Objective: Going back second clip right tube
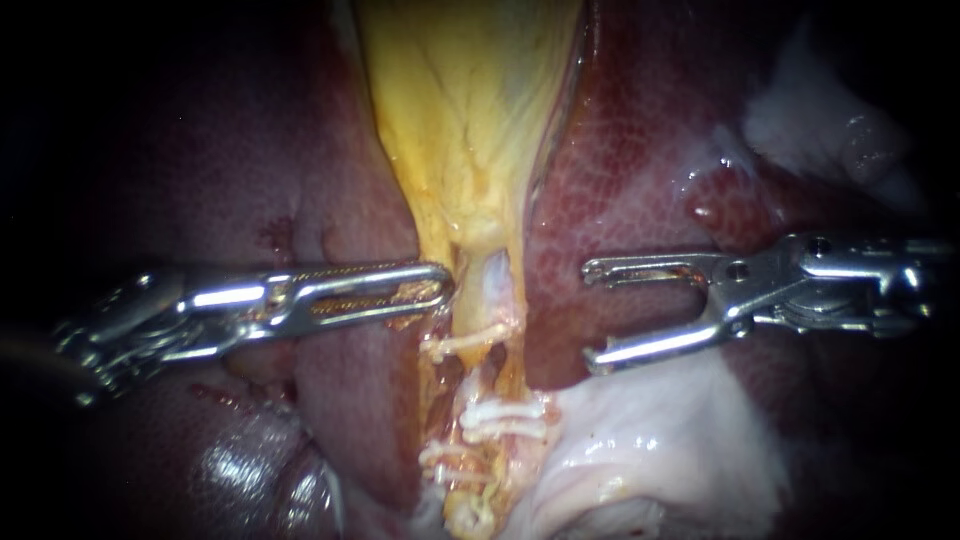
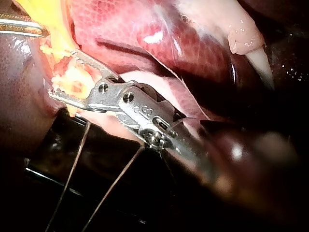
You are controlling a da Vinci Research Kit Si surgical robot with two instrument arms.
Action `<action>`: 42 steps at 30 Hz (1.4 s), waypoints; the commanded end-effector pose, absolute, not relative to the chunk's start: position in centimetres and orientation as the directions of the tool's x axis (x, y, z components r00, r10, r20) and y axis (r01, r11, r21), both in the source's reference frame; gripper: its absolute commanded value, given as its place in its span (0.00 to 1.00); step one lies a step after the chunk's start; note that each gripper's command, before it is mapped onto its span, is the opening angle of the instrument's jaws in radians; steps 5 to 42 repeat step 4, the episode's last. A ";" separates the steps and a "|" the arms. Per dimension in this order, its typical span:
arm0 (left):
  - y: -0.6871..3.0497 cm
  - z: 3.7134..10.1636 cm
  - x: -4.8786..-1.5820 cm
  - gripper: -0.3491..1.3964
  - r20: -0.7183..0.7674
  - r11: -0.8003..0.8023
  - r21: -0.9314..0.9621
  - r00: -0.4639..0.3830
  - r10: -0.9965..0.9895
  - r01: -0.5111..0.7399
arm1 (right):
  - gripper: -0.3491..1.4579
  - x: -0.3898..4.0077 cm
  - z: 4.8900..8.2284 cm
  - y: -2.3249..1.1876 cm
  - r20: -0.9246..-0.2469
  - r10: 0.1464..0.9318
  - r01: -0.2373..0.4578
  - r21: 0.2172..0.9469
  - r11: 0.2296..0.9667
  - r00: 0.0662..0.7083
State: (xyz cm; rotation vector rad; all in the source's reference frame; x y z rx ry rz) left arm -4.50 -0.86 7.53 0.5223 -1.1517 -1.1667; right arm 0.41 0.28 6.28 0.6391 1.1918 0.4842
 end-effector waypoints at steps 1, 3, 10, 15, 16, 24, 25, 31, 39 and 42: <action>-0.86 7.52 -4.50 0.00 0.425 0.366 0.822 -0.043 -0.904 0.437 | 0.52 0.41 6.27 0.27 -0.692 0.654 -0.014 0.683 0.730 0.305; -0.86 7.51 -4.50 0.00 0.425 0.366 0.822 -0.043 -0.904 0.436 | 0.52 0.43 6.27 0.27 -0.692 0.654 -0.015 0.683 0.730 0.305; -0.86 7.51 -4.49 0.00 0.425 0.365 0.822 -0.043 -0.904 0.436 | 0.52 0.45 6.28 0.26 -0.693 0.654 -0.012 0.683 0.730 0.302; -0.86 7.51 -4.49 0.00 0.425 0.365 0.822 -0.043 -0.904 0.436 | 0.52 0.45 6.28 0.26 -0.693 0.654 -0.012 0.683 0.730 0.302; -0.86 7.51 -4.49 0.00 0.425 0.365 0.822 -0.043 -0.904 0.436 | 0.52 0.45 6.28 0.26 -0.693 0.654 -0.012 0.683 0.730 0.302; -0.86 7.51 -4.49 0.00 0.425 0.365 0.822 -0.043 -0.904 0.436 | 0.52 0.45 6.28 0.26 -0.693 0.654 -0.012 0.683 0.730 0.302; -0.86 7.51 -4.49 0.00 0.425 0.365 0.822 -0.043 -0.904 0.436 | 0.52 0.45 6.28 0.26 -0.693 0.654 -0.012 0.683 0.730 0.302; -0.86 7.51 -4.49 0.00 0.425 0.365 0.822 -0.043 -0.904 0.436 | 0.52 0.45 6.28 0.26 -0.693 0.654 -0.012 0.683 0.730 0.302; -0.86 7.51 -4.49 0.00 0.425 0.365 0.822 -0.043 -0.904 0.436 | 0.52 0.45 6.28 0.26 -0.693 0.654 -0.012 0.683 0.730 0.302; -0.86 7.51 -4.49 0.00 0.425 0.365 0.822 -0.043 -0.904 0.436 | 0.52 0.45 6.28 0.26 -0.693 0.654 -0.012 0.683 0.730 0.302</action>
